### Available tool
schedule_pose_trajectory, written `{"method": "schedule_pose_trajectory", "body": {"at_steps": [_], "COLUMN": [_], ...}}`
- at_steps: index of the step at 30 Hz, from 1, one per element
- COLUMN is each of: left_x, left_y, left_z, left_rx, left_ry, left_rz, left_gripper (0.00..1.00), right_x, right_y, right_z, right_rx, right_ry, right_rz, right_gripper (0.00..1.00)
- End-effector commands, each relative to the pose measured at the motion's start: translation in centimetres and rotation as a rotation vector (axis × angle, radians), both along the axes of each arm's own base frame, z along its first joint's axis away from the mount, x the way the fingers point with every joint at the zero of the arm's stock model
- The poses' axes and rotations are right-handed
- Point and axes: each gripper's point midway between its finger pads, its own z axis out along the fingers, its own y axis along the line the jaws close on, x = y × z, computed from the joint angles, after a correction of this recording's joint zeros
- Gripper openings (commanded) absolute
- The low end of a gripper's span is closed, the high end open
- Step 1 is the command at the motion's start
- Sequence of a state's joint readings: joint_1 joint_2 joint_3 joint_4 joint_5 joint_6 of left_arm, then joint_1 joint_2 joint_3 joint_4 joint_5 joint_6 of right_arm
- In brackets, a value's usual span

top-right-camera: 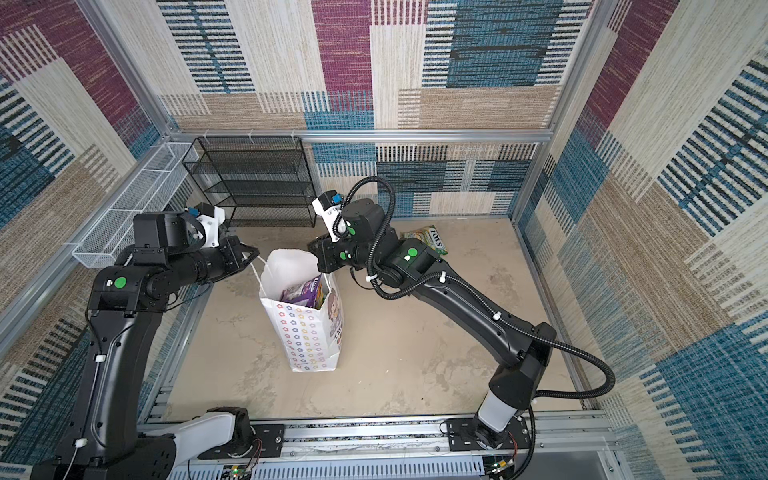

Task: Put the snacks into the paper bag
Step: 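Move the right gripper toward the green Fox's Spring packet on the floor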

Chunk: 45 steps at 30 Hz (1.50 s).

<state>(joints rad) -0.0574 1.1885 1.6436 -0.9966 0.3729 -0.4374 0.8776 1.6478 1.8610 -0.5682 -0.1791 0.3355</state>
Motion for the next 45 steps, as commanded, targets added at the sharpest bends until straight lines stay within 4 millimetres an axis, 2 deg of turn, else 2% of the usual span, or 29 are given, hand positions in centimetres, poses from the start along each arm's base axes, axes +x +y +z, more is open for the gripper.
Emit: {"method": "schedule_pose_trajectory", "body": {"at_steps": [1,5,9,11,13,14,16,19,23,28,30,34,37,42,45], "left_x": [1.5,2.0,2.2,2.0,1.7,1.6,1.5,1.4,1.8,1.9,2.0,2.2,2.2,2.2,2.3], "left_y": [-0.4,-0.5,-0.1,-0.2,-0.2,-0.1,0.1,0.5,1.2,1.3,1.1,1.0,1.0,1.0,1.0], "left_z": [2.7,2.0,1.1,0.9,0.7,0.5,0.2,0.0,-1.0,-1.1,-1.2,-1.7,-1.6,-1.7,-1.8], "left_rx": [-0.021,-0.026,-0.007,-0.007,-0.006,-0.005,-0.003,-0.004,-0.026,-0.043,-0.053,-0.057,-0.06,-0.059,-0.06], "left_ry": [-0.143,-0.16,-0.179,-0.195,-0.217,-0.229,-0.233,-0.226,-0.197,-0.206,-0.202,-0.187,-0.19,-0.191,-0.189], "left_rz": [-0.018,-0.019,-0.005,-0.01,-0.014,-0.011,-0.004,0.008,0.031,0.025,0.015,0.013,0.01,0.009,0.008], "left_gripper": [0.0,0.0,0.0,0.0,0.0,0.0,0.0,0.0,0.0,0.0,0.0,0.0,0.0,0.0,0.0], "right_x": [0.8,1.1,1.3,1.0,0.7,0.6,0.5,0.1,-0.2,0.6,0.3,-1.0,-0.9,0.0,1.9], "right_y": [0.4,0.4,1.1,1.0,0.7,0.5,0.3,0.3,-0.5,-2.7,-3.1,-3.3,-4.4,-7.2,-9.9], "right_z": [2.9,3.4,0.6,-0.2,0.0,0.4,1.4,2.0,2.5,3.2,3.5,4.1,4.2,5.6,5.9], "right_rx": [0.08,0.081,0.051,0.058,0.071,0.075,0.082,0.077,0.085,0.066,0.069,0.087,0.08,0.115,0.14], "right_ry": [-0.083,-0.109,-0.063,-0.044,-0.047,-0.05,-0.056,-0.02,0.017,0.008,0.006,-0.007,-0.016,-0.036,-0.043], "right_rz": [-0.021,-0.032,-0.015,-0.01,-0.012,-0.015,-0.02,-0.009,-0.036,-0.132,-0.127,-0.069,-0.1,-0.141,-0.21], "right_gripper": [0.0,0.0,0.01,0.06,0.13,0.2,0.48,0.72,0.88,0.98,1.0,1.0,1.0,1.0,1.0]}}
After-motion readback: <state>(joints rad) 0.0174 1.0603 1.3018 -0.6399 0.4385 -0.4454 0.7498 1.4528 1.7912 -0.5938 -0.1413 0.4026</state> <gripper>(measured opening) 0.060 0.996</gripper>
